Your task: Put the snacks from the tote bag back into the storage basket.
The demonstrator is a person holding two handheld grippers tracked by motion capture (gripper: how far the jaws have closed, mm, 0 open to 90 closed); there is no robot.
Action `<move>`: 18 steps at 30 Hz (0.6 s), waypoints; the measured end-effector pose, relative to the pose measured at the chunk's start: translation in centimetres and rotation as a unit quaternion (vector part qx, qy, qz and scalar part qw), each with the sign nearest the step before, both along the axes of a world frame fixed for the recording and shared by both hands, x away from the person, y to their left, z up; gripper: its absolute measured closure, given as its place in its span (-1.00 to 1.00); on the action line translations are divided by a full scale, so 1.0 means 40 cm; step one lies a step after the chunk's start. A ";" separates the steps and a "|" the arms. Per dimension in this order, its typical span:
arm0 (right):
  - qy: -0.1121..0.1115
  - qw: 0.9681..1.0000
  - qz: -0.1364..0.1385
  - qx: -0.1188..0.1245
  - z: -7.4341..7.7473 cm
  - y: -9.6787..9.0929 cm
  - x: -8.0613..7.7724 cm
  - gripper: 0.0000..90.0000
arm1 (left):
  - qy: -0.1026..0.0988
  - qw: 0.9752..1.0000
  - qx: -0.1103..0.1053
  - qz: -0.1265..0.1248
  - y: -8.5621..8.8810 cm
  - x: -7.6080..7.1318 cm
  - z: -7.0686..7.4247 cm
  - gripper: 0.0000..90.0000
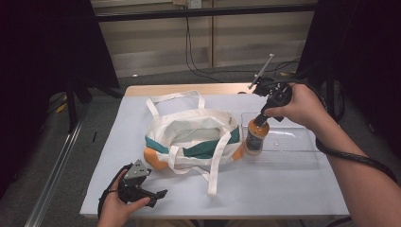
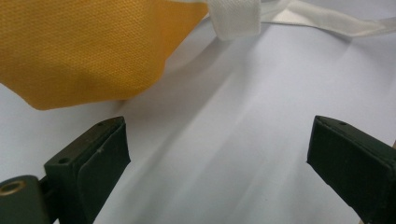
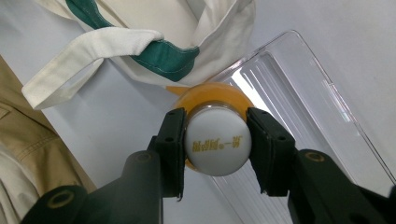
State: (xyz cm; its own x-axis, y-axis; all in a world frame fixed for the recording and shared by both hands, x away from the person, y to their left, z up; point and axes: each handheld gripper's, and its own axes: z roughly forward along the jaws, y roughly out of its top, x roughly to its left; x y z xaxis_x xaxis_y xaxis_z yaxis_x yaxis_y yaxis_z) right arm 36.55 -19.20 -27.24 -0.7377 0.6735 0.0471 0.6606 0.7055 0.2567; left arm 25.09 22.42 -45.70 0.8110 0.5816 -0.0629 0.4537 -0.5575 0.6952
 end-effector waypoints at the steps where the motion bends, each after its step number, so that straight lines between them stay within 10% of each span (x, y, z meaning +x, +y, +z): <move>1: -0.001 1.000 -0.001 0.001 -0.001 0.000 0.000 0.33 | 0.000 1.000 -0.004 -0.001 0.000 0.000 -0.001 -0.88; 18: 0.005 1.000 0.001 0.006 -0.019 -0.001 0.000 0.33 | 0.002 1.000 -0.001 0.000 0.001 -0.001 0.000 -0.88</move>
